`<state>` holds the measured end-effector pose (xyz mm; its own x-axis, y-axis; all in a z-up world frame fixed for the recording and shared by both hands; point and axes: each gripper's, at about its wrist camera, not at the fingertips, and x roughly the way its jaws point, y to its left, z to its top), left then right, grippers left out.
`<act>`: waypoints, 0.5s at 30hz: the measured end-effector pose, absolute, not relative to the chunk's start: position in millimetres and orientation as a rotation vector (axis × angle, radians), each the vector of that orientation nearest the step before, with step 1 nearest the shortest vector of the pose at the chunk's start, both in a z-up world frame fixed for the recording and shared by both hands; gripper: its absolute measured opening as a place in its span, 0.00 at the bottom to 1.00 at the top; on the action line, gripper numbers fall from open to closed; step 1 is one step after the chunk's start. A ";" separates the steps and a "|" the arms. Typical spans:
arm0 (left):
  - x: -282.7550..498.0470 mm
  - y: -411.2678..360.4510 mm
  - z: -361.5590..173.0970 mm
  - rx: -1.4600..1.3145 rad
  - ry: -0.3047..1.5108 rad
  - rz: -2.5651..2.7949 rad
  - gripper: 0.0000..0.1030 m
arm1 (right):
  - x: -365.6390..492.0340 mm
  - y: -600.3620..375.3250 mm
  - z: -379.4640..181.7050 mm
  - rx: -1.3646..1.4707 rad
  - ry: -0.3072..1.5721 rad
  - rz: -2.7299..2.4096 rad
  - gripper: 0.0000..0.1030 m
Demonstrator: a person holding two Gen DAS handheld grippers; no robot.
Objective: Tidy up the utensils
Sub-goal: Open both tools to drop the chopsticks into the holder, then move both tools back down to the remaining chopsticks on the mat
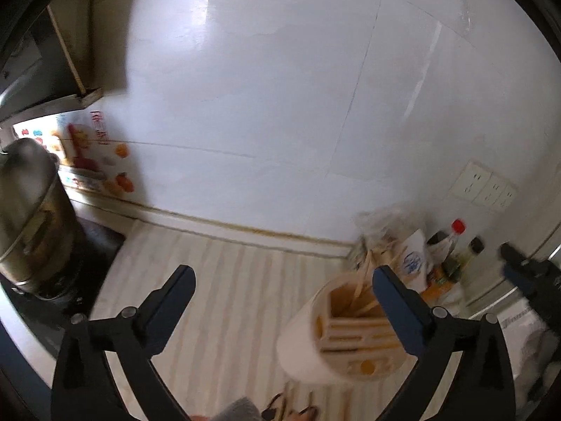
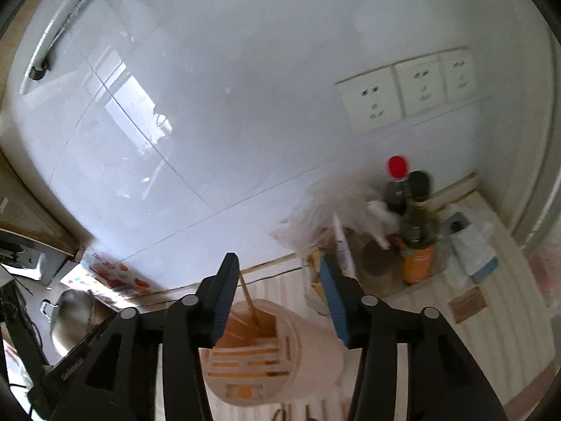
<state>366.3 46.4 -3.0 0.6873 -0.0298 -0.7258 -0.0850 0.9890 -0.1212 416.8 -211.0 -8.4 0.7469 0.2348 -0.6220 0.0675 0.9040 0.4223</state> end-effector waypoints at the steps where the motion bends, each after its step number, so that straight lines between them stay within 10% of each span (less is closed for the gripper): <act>1: 363.0 49.6 -4.6 -0.138 0.817 0.042 1.00 | 410.2 -212.9 -6.5 0.440 0.725 0.087 0.55; 7: 338.4 58.5 -39.5 -0.102 0.896 0.071 1.00 | 373.0 -217.2 -18.6 0.392 0.739 0.040 0.81; 15: 314.5 53.1 -113.8 -0.030 1.070 0.087 1.00 | 346.6 -212.5 -95.2 0.322 0.944 -0.007 0.81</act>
